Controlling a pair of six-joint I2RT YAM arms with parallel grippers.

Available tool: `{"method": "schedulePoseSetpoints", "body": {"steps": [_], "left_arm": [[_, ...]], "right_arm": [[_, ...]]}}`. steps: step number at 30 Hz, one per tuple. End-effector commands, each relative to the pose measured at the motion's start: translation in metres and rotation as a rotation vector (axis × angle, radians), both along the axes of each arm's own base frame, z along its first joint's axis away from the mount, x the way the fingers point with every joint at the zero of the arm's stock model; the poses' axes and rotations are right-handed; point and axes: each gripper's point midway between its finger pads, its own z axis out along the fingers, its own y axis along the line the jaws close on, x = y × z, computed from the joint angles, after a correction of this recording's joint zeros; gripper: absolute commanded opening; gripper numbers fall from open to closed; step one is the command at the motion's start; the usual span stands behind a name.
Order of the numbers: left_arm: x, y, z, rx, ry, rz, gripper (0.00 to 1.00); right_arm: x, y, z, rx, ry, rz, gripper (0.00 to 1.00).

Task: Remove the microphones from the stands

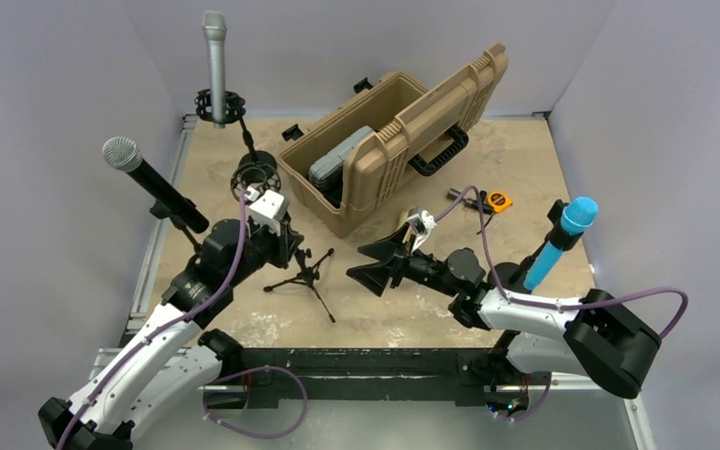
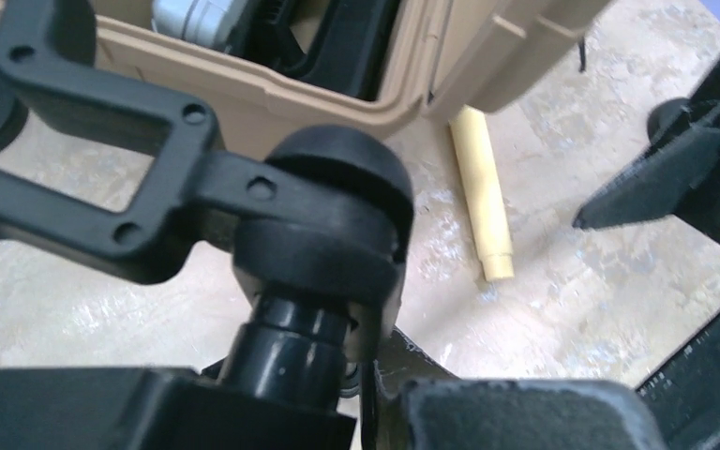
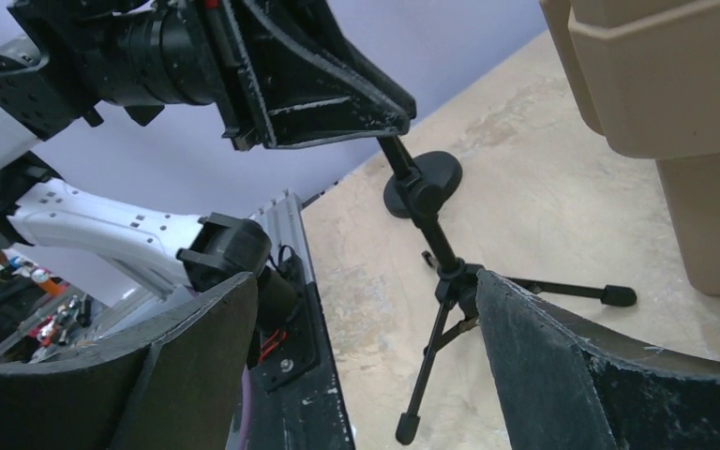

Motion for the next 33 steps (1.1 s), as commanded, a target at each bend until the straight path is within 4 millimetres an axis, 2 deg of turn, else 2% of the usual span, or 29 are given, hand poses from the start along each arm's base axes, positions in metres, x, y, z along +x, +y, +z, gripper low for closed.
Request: {"method": "schedulePoseSetpoints", "body": {"steps": [1,5,8,10,12,15,17,21,27,31,33], "left_arm": [[-0.024,-0.001,-0.004,-0.03,0.026,-0.04,0.04],[-0.04,-0.009,-0.012,-0.053,0.09,-0.097,0.02],[-0.046,-0.01,-0.019,-0.054,0.113,-0.099,0.05],[-0.046,-0.007,-0.019,-0.055,0.119,-0.076,0.18],[-0.049,-0.005,-0.018,-0.068,0.129,-0.065,0.38],[-0.057,-0.006,-0.014,-0.095,0.157,-0.072,0.53],[-0.063,-0.003,-0.009,-0.105,0.168,-0.072,0.59],[-0.077,0.004,0.01,-0.143,0.161,-0.074,0.81],[-0.098,0.016,0.057,-0.186,0.119,-0.089,0.85],[-0.103,0.02,0.084,-0.222,0.082,-0.082,0.82],[-0.1,0.022,0.092,-0.236,0.08,-0.06,0.8]], "right_arm": [[-0.015,-0.001,0.016,0.082,-0.025,0.067,0.85],[-0.025,0.01,0.01,0.066,0.011,0.163,0.85],[-0.034,0.01,0.008,0.088,0.035,0.212,0.85],[-0.033,0.017,-0.002,0.058,0.064,0.237,0.85],[-0.024,0.027,-0.015,-0.002,0.092,0.233,0.85],[-0.028,0.032,-0.011,0.031,0.121,0.278,0.85],[-0.025,0.037,-0.014,0.036,0.162,0.281,0.85],[-0.028,0.044,-0.022,0.068,0.269,0.333,0.85],[-0.022,0.05,-0.018,0.142,0.41,0.345,0.84],[-0.019,0.052,-0.014,0.215,0.508,0.354,0.81],[-0.015,0.056,-0.019,0.219,0.559,0.345,0.79]]}}
